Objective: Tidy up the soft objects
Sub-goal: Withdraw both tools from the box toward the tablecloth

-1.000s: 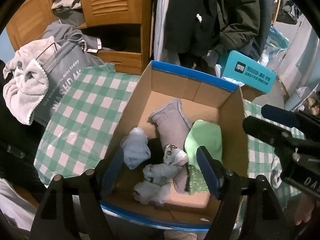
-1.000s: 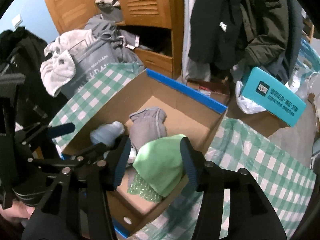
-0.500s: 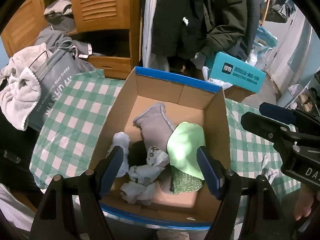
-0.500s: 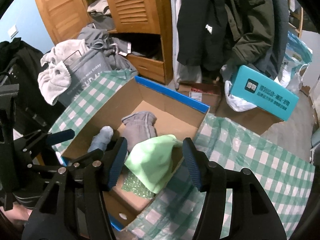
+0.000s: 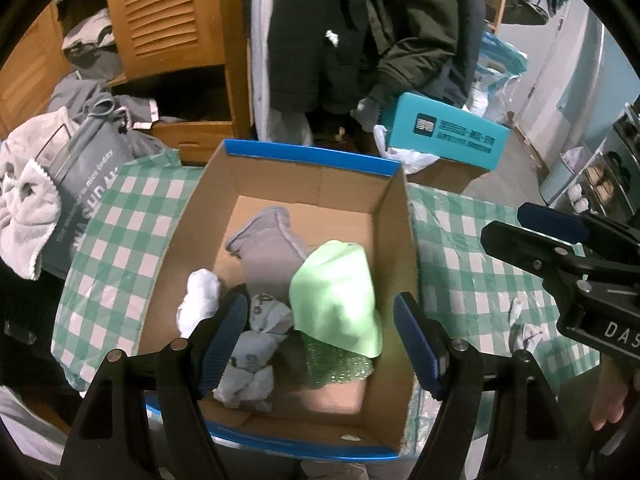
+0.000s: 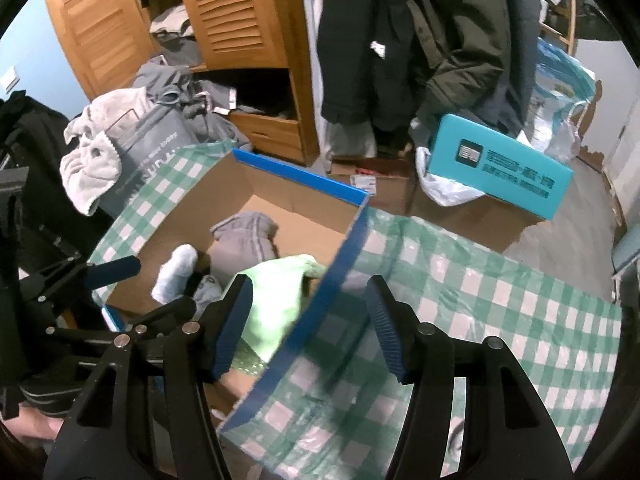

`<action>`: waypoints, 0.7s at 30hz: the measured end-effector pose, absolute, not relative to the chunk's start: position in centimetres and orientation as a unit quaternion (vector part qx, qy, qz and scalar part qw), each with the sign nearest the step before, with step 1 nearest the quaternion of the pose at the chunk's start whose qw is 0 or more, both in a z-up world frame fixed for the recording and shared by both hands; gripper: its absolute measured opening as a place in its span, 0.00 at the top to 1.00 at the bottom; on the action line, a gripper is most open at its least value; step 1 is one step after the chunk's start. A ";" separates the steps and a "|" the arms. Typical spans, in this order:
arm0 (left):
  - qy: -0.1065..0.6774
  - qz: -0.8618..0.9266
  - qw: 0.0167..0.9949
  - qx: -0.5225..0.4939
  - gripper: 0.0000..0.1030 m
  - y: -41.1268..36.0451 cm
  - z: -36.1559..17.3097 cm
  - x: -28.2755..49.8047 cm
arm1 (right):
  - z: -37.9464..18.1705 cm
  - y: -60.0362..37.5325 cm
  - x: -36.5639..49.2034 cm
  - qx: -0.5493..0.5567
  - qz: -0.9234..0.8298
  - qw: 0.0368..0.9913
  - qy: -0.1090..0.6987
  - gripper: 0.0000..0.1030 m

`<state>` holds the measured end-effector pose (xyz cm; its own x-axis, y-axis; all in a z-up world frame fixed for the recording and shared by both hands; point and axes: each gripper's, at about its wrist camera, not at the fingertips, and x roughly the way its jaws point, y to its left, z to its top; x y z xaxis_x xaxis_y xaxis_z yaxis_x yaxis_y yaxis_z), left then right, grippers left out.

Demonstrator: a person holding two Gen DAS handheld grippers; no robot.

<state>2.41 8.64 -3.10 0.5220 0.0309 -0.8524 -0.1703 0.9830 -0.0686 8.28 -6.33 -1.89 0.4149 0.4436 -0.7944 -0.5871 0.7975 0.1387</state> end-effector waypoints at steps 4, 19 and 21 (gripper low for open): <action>0.485 0.050 0.871 -0.066 0.25 7.7 -3.0 2.6 | -1.9 -7.6 8.4 -0.078 0.297 0.840 0.447 0.43; 0.489 0.019 0.871 -0.044 0.25 3.8 -3.2 3.4 | -2.4 -12.3 8.4 -0.074 0.264 0.847 0.456 0.43; 0.491 0.014 0.870 -0.042 0.25 3.2 -3.3 3.6 | -2.5 -13.0 8.5 -0.073 0.258 0.848 0.458 0.43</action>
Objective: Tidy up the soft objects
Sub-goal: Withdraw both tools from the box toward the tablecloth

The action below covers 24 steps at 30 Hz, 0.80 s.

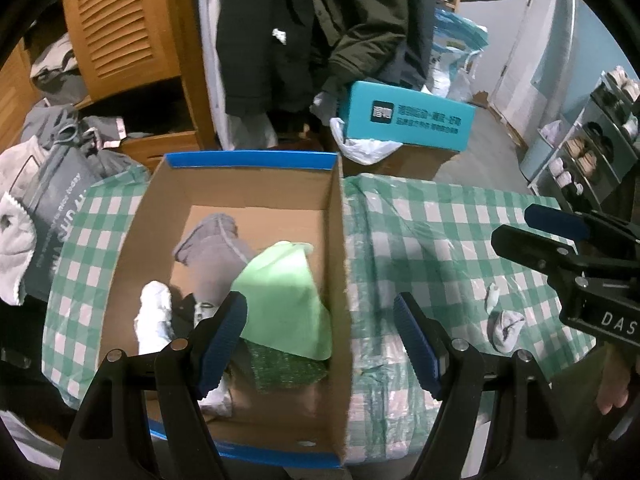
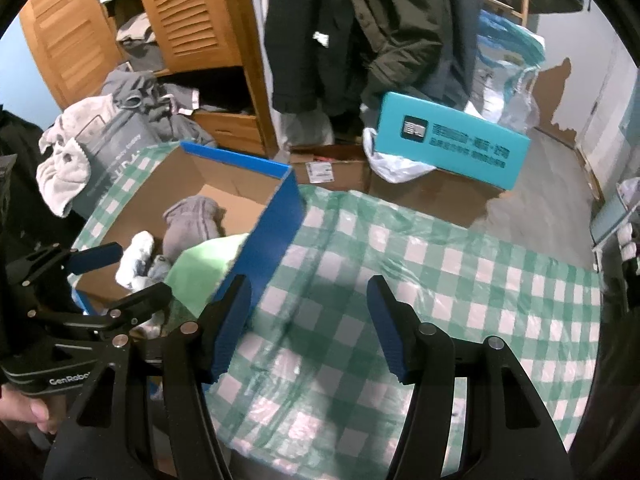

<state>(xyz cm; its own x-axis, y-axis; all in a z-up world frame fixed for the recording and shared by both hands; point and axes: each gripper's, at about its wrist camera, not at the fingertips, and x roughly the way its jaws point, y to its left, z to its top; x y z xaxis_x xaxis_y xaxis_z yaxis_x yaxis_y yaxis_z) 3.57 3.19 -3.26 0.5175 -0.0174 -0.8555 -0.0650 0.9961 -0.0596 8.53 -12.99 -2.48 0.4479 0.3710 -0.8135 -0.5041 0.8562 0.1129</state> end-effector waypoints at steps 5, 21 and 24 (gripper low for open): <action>0.495 -0.002 0.868 -0.036 0.25 1.3 -3.5 4.2 | -3.0 -15.3 9.1 -0.067 0.236 0.852 0.463 0.43; 0.519 -0.047 0.854 -0.005 0.25 -4.7 -5.4 5.8 | -5.2 -22.4 10.2 -0.039 0.176 0.854 0.488 0.42; 0.524 -0.053 0.850 0.000 0.25 -5.6 -6.1 6.2 | -5.9 -23.3 10.2 -0.037 0.170 0.852 0.495 0.42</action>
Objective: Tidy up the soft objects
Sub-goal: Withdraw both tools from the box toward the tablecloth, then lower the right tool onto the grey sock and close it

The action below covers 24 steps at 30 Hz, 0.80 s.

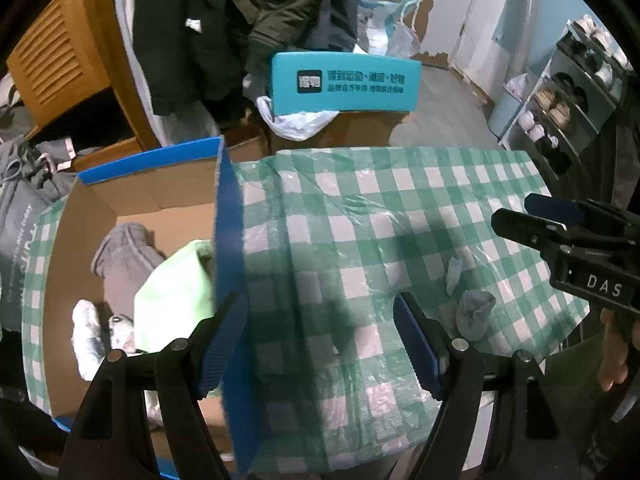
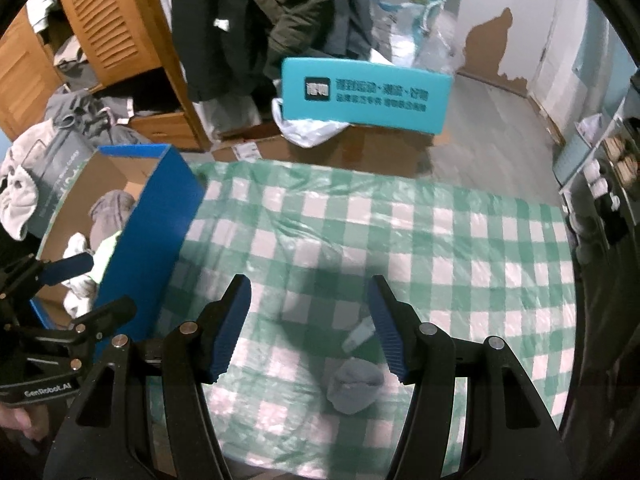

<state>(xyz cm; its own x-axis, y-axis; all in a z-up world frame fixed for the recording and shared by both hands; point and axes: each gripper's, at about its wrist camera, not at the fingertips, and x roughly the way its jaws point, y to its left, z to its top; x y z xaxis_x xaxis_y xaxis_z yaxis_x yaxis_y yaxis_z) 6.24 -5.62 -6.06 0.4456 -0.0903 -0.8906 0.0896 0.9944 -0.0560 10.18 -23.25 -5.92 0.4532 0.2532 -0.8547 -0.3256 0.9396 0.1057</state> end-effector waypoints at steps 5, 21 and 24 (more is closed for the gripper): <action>0.531 -0.062 0.845 0.001 0.25 -6.8 -7.2 6.7 | -7.3 -24.9 10.3 -0.031 0.156 0.847 0.508 0.42; 0.544 -0.082 0.835 0.010 0.25 -9.4 -11.0 7.1 | -14.0 -27.9 10.0 -0.010 0.131 0.807 0.576 0.42; 0.550 -0.083 0.831 0.015 0.25 -9.7 -11.8 7.2 | -15.2 -28.2 9.7 -0.009 0.126 0.802 0.584 0.42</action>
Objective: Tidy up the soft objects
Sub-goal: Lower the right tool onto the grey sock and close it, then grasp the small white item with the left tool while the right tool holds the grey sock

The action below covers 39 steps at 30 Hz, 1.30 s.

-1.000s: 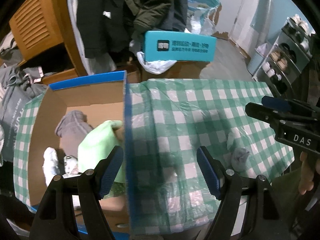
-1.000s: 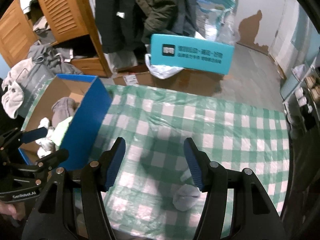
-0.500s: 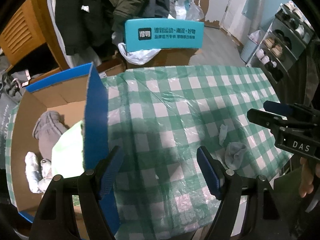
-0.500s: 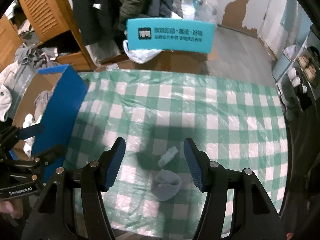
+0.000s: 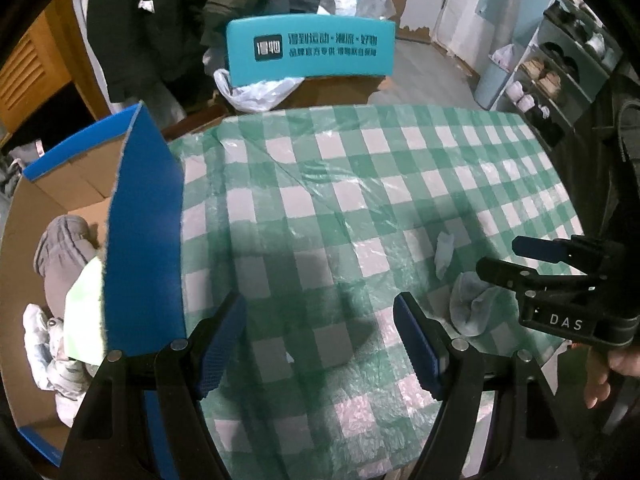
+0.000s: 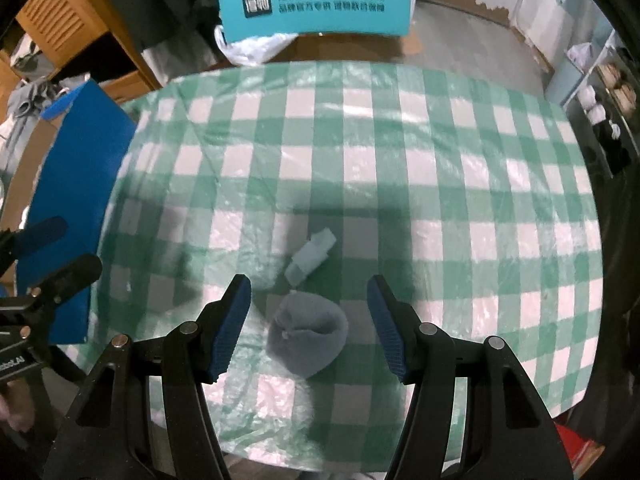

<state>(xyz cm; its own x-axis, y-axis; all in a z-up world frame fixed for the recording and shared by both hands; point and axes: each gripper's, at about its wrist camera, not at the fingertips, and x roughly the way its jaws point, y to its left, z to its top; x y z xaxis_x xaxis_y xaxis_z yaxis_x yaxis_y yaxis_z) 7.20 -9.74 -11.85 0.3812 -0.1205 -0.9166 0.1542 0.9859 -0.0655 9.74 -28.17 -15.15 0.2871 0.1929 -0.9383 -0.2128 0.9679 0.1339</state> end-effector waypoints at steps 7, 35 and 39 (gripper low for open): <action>0.561 -0.084 0.823 0.017 0.25 -10.4 -13.3 7.3 | -17.7 -28.8 9.6 0.008 0.126 0.784 0.608 0.42; 0.578 -0.092 0.810 0.040 0.25 -12.8 -16.0 8.0 | -20.8 -28.9 8.8 -0.023 0.137 0.768 0.625 0.70; 0.580 -0.098 0.807 0.043 0.25 -13.7 -16.3 8.4 | -20.4 -30.7 9.2 -0.006 0.130 0.773 0.621 0.72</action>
